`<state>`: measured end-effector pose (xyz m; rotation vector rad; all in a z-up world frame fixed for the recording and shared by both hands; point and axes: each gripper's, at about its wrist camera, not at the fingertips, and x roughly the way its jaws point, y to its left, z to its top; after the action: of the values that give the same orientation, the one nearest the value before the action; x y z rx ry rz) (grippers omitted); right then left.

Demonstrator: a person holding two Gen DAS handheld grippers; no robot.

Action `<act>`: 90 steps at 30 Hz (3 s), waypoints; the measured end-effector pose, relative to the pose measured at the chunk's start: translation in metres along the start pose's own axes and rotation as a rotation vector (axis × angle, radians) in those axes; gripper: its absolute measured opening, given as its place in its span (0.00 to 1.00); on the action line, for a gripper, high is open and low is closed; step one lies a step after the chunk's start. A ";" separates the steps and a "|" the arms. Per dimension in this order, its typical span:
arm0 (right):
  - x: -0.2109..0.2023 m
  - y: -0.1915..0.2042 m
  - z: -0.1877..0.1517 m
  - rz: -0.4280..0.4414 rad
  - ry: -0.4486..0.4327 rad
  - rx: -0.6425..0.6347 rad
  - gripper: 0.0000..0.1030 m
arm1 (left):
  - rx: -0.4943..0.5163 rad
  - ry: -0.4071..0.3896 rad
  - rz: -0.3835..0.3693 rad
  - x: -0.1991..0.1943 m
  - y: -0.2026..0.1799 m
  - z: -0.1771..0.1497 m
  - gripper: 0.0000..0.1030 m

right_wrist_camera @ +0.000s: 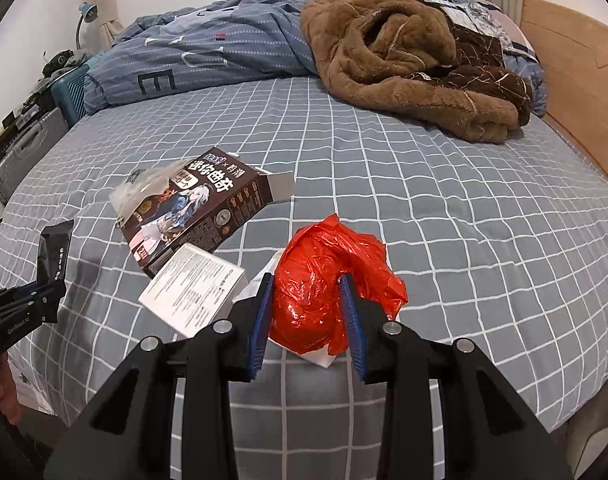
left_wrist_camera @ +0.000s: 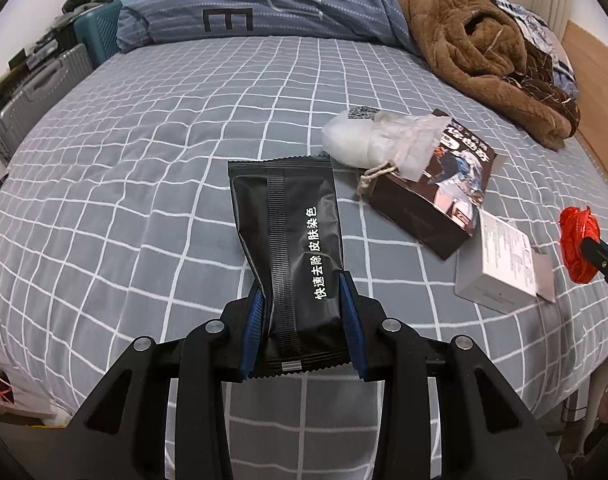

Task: Collect trash
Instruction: 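Lift the black sachet and red bag and carry them toward the bin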

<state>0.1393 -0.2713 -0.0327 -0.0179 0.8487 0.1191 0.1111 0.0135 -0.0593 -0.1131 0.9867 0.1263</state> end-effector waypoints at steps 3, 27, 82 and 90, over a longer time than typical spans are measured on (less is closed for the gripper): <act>-0.006 0.002 -0.003 0.004 -0.005 0.001 0.31 | 0.001 -0.007 -0.007 -0.007 -0.002 -0.004 0.34; -0.061 0.013 -0.029 0.007 -0.052 -0.015 0.31 | 0.020 -0.050 -0.042 -0.059 -0.006 -0.034 0.35; -0.137 0.043 -0.167 0.032 0.028 -0.030 0.31 | 0.089 0.007 -0.124 -0.121 -0.029 -0.175 0.35; -0.136 0.046 -0.186 0.039 0.066 -0.031 0.31 | 0.106 0.054 -0.130 -0.116 -0.033 -0.197 0.35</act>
<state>-0.0942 -0.2506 -0.0522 -0.0340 0.9129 0.1692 -0.1093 -0.0558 -0.0691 -0.0833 1.0346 -0.0482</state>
